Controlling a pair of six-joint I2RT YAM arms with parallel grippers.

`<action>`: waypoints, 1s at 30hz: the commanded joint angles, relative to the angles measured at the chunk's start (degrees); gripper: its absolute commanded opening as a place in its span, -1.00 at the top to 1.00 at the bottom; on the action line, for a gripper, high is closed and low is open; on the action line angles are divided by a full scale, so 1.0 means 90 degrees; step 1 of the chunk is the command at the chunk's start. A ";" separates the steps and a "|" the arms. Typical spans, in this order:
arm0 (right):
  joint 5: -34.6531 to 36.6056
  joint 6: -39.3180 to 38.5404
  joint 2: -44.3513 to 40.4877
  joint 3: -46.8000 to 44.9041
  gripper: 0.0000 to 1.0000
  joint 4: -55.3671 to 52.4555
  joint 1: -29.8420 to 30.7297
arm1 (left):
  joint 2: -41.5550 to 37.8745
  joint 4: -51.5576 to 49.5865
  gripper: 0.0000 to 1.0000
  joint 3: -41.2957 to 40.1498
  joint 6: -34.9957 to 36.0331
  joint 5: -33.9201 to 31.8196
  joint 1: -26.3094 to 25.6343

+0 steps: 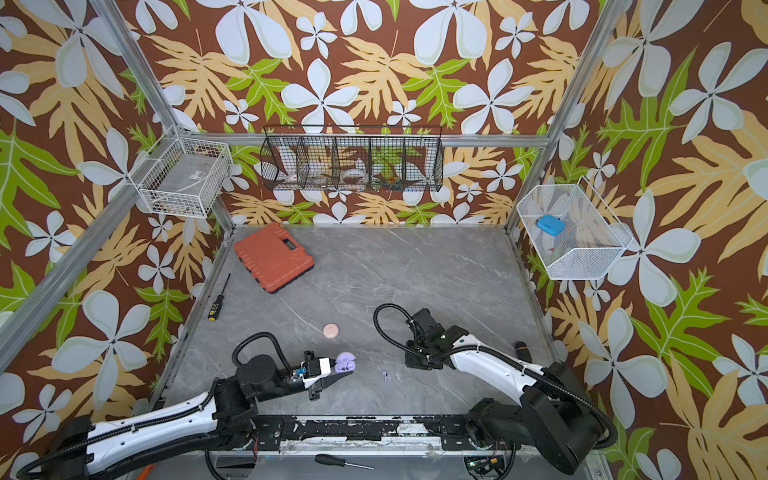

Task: Insert wireless bluetooth earbuds into charging case
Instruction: Pick up the wireless bluetooth earbud from the bottom-center of the table.

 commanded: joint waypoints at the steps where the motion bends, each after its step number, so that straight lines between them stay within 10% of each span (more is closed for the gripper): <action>1: -0.0003 0.0019 -0.0078 -0.0016 0.72 0.0029 0.0008 | 0.0009 0.0064 1.00 0.0061 -0.0053 0.0065 0.0000; 30: -0.0305 -0.0078 -0.1321 0.0155 0.71 0.0126 0.0008 | 0.0278 0.0409 1.00 -0.0066 -0.0202 -0.0225 0.0001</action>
